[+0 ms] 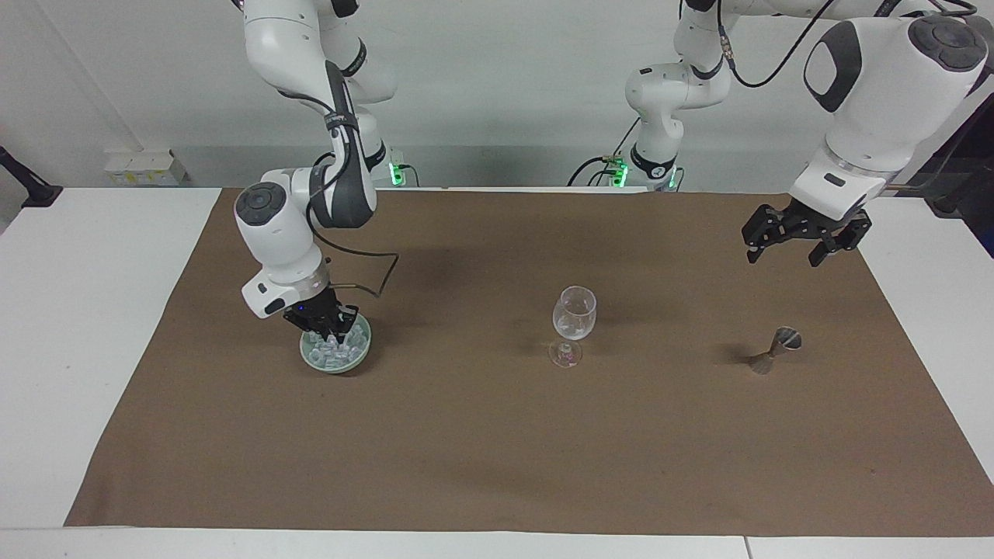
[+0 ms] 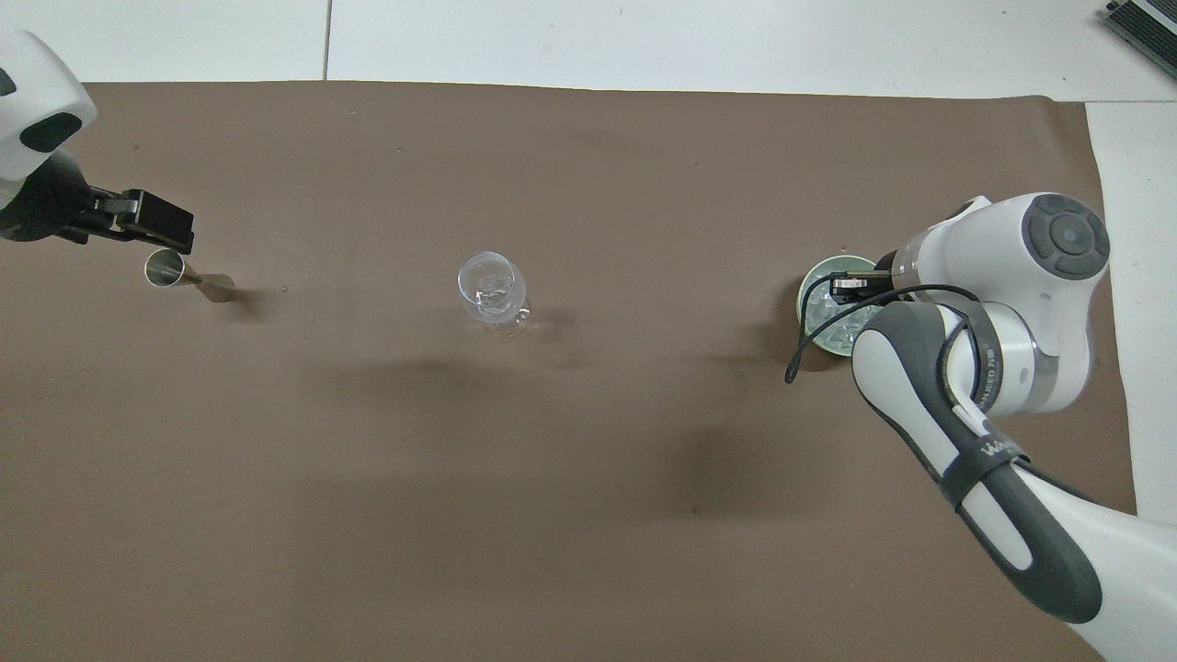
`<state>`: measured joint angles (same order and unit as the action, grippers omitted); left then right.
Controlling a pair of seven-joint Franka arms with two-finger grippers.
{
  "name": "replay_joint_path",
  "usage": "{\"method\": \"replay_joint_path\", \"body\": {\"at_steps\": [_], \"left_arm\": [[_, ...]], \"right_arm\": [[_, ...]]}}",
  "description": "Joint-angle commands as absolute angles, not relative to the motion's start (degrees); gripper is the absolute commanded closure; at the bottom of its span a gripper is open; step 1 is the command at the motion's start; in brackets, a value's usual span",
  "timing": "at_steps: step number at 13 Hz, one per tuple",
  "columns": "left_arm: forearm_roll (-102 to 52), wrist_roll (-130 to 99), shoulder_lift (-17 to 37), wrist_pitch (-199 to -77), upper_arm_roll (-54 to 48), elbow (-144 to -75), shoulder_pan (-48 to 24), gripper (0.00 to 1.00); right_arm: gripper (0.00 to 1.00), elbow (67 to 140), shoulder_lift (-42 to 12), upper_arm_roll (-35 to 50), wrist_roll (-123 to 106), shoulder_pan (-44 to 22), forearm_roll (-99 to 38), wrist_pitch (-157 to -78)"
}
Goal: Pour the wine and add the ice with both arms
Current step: 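Close the right gripper on ice cubes in the green dish, then carry the ice with the right gripper over the clear glass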
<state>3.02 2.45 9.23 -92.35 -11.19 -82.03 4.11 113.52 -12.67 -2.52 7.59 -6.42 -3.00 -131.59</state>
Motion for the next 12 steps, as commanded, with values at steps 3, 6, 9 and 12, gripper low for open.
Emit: {"method": "replay_joint_path", "body": {"at_steps": [3,6,9,12], "left_arm": [[2.29,3.51,9.49,-92.90,-10.99,-81.39,4.22,0.00],[2.20,3.78,9.23,-93.08,-10.99,-81.39,4.22,0.00],[2.20,3.69,8.88,-93.08,-10.81,-81.39,4.22,0.00],[2.28,3.87,8.96,-93.08,-10.64,-81.39,4.31,0.00]], "right_arm": [[1.00,106.55,-8.96,-1.76,14.14,-8.87,-3.69,-121.76],[1.00,99.69,-8.79,1.22,19.49,-9.05,-3.60,-114.89],[1.00,94.85,-9.66,4.91,26.07,-9.14,-3.69,-112.85],[1.00,90.98,-11.33,10.96,37.05,-9.14,-4.13,-112.85]]}}
